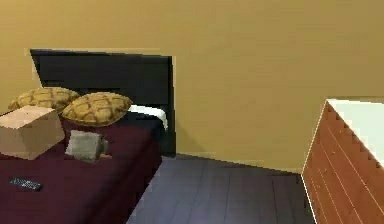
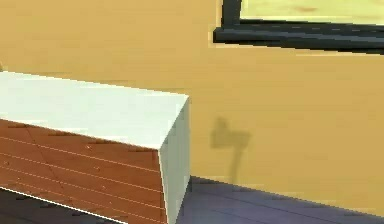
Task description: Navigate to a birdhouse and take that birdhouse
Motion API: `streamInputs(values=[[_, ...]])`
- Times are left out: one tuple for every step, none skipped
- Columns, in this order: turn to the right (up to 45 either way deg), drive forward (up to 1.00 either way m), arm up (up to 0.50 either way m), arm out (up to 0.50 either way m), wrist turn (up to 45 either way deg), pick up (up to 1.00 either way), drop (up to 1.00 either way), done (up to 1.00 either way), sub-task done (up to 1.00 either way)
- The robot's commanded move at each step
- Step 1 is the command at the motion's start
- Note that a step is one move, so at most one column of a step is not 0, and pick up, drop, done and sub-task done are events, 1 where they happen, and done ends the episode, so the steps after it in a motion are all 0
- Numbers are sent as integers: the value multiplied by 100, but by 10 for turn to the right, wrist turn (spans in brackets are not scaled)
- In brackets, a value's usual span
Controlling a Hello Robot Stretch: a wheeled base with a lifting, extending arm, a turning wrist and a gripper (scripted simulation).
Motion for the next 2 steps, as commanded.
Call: streamInputs(values=[[0, 60, 0, 0, 0, 0, 0, 0, 0], [-450, 0, 0, 0, 0, 0, 0, 0, 0]])
